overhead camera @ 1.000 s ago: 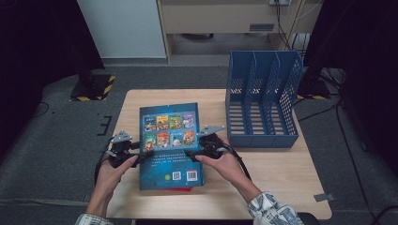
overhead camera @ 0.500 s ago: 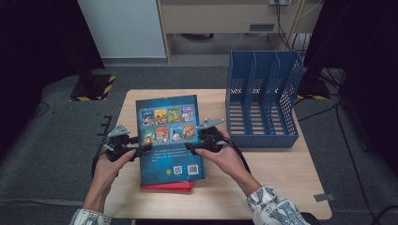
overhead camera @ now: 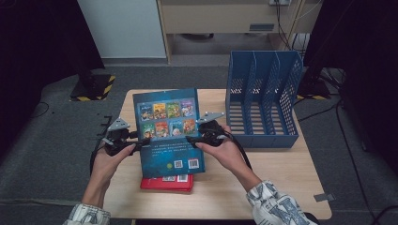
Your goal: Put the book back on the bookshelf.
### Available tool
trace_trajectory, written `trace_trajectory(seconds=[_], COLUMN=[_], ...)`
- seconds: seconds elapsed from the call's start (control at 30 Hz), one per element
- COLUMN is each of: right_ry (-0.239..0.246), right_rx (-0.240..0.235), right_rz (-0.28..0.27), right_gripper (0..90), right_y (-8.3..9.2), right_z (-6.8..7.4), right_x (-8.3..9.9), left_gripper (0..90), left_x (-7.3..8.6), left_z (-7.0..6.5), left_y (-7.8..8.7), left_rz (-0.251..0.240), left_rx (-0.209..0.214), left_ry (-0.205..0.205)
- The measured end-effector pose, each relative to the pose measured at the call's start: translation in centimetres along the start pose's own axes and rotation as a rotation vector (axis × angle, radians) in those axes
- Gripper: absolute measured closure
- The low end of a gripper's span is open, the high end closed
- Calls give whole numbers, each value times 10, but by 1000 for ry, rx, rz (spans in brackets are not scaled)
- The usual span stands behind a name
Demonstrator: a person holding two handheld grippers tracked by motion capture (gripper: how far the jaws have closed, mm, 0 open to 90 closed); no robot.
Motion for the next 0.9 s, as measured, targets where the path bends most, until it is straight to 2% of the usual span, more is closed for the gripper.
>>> trace_trajectory(seconds=[0.27,0.4,0.63,0.7,0.9], right_ry=[-8,8,7,13,25], right_rx=[11,26,41,54,59], right_rz=[-10,-19,-27,-46,-59], right_gripper=[398,422,455,487,512], right_y=[1,4,6,9,11], right_z=[-2,-2,-4,-4,-4], right_x=[-8,-14,-19,-26,-32], left_gripper=[459,476,500,512,523], left_x=[-7,-11,-21,-26,-32], left_z=[1,2,2,4,5], left_y=[5,6,9,12,16], left_rz=[-13,-22,-25,-34,-52], left_rx=[-22,-30,-57,-69,-83], left_ry=[-8,-4,-12,-19,-21])
Point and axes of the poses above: each handheld gripper's, and its own axes: y roughly backward along the jaws, x roughly out of its underside, z roughly to its left, the point moved 2 cm from there along -y, roughly forward along the jaws, and after that the axes turned 3 degrees about -z, right-handed, at the moved point
